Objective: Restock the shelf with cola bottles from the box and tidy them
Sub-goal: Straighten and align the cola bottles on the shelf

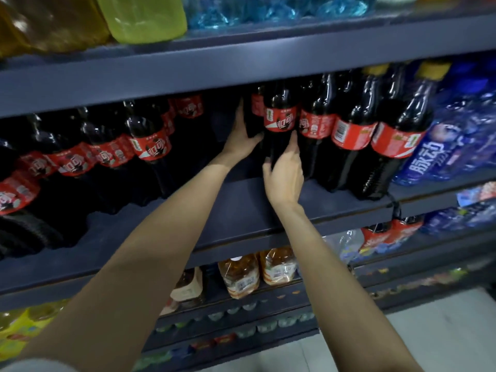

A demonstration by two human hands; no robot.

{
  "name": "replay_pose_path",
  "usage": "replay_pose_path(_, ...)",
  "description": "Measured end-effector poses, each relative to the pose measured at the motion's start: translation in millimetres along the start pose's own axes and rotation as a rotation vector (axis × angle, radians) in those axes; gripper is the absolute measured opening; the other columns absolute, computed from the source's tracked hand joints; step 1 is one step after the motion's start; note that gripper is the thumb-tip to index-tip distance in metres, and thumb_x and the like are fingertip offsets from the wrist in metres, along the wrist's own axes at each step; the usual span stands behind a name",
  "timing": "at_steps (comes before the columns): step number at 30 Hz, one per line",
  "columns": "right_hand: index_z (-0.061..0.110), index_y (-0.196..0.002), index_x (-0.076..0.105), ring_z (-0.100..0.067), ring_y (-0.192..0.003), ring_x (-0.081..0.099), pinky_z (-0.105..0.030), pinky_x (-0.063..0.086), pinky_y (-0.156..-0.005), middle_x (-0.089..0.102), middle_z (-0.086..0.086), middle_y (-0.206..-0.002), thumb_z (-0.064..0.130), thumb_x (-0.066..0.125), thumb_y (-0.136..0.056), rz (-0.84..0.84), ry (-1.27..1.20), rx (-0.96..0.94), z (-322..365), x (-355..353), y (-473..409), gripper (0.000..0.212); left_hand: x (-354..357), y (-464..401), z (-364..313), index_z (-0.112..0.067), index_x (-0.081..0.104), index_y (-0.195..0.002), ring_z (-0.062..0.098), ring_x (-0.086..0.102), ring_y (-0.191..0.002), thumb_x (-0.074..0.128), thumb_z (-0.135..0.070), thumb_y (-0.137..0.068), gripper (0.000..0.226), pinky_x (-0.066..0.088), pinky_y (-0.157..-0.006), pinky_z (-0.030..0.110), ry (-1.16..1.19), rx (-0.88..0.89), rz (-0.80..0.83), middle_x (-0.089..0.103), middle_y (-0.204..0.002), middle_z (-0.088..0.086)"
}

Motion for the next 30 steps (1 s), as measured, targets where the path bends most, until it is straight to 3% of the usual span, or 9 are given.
replay_pose_path(3,0.004,-0.147,0.017,-0.034,-0.125,0.047,-0.039,0.046,-0.094,0.043,-0.02,-0.14,0.008,0.059,-0.087,-0.043,-0.087,0.055,0,7,-8,0.073,6,-11,-6,-0.013,-0.003,-0.151,0.022,0.024,-0.143,0.069,-0.017,-0.084,0.099,0.023,-0.118,0.04,0.006,0.034,0.038,0.017,-0.158,0.011)
replay_pose_path(6,0.003,-0.146,0.018,-0.035,-0.121,0.051,-0.042,0.048,-0.092,0.046,-0.023,-0.137,0.009,0.058,-0.088,-0.066,-0.107,0.081,-4,13,-11,0.071,7,-11,-7,-0.013,0.003,-0.151,0.023,0.032,-0.14,0.065,-0.013,-0.086,0.09,0.028,-0.116,0.043,0.0,0.062,0.003,0.028,-0.154,0.012)
replay_pose_path(11,0.006,-0.145,0.022,-0.033,-0.106,0.06,-0.04,0.049,-0.077,0.055,-0.016,-0.125,0.023,0.068,-0.084,-0.079,0.023,0.028,2,9,-14,0.079,-20,14,-2,-0.005,0.01,-0.149,0.024,0.034,-0.139,0.062,-0.014,-0.083,0.084,0.028,-0.115,0.046,0.005,0.105,-0.144,0.032,-0.151,0.014)
replay_pose_path(16,0.01,-0.149,0.016,-0.033,-0.106,0.059,-0.043,0.049,-0.076,0.053,-0.015,-0.126,0.03,0.065,-0.087,-0.012,0.099,-0.027,8,8,-20,0.081,-51,49,10,-0.007,-0.004,-0.15,0.028,0.024,-0.143,0.058,-0.004,-0.089,0.086,0.021,-0.117,0.04,0.011,0.093,-0.095,0.02,-0.155,0.017)
replay_pose_path(21,0.013,-0.147,0.021,-0.035,-0.109,0.058,-0.041,0.047,-0.078,0.049,-0.013,-0.13,0.037,0.068,-0.084,0.092,0.032,-0.05,14,15,-17,0.083,-57,58,6,-0.017,-0.016,-0.148,0.022,0.019,-0.144,0.055,-0.001,-0.09,0.093,0.02,-0.118,0.046,0.023,0.069,-0.04,0.009,-0.159,0.01)
replay_pose_path(25,0.013,-0.144,0.027,-0.033,-0.109,0.058,-0.041,0.048,-0.077,0.05,-0.012,-0.128,0.041,0.072,-0.079,0.082,-0.009,-0.056,13,13,-20,0.084,-53,59,-7,-0.013,-0.006,-0.15,0.019,0.021,-0.144,0.073,-0.034,-0.075,0.111,0.021,-0.118,0.038,0.003,0.092,-0.186,0.013,-0.157,0.012)
replay_pose_path(27,0.01,-0.144,0.026,-0.032,-0.108,0.058,-0.04,0.048,-0.075,0.05,-0.013,-0.127,0.044,0.069,-0.08,0.064,0.066,-0.078,11,8,-22,0.084,-59,61,-8,-0.012,0.005,-0.15,0.021,0.027,-0.139,0.082,-0.037,-0.068,0.116,0.025,-0.111,0.028,-0.046,0.053,-0.356,0.018,-0.151,0.014)
replay_pose_path(30,0.003,-0.145,0.022,-0.03,-0.104,0.06,-0.039,0.051,-0.072,0.051,-0.016,-0.127,0.045,0.064,-0.085,0.035,0.188,-0.152,14,4,-20,0.084,-68,63,-10,-0.01,0.017,-0.147,0.021,0.034,-0.135,0.087,-0.034,-0.063,0.112,0.029,-0.105,0.023,-0.091,0.037,-0.486,0.028,-0.147,0.013)
Point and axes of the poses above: each hand's wrist, its own y-axis away from the middle knuckle, its own x-axis out of the palm, z = x × y, the point moved 10 cm from there along -y, towards the middle knuckle
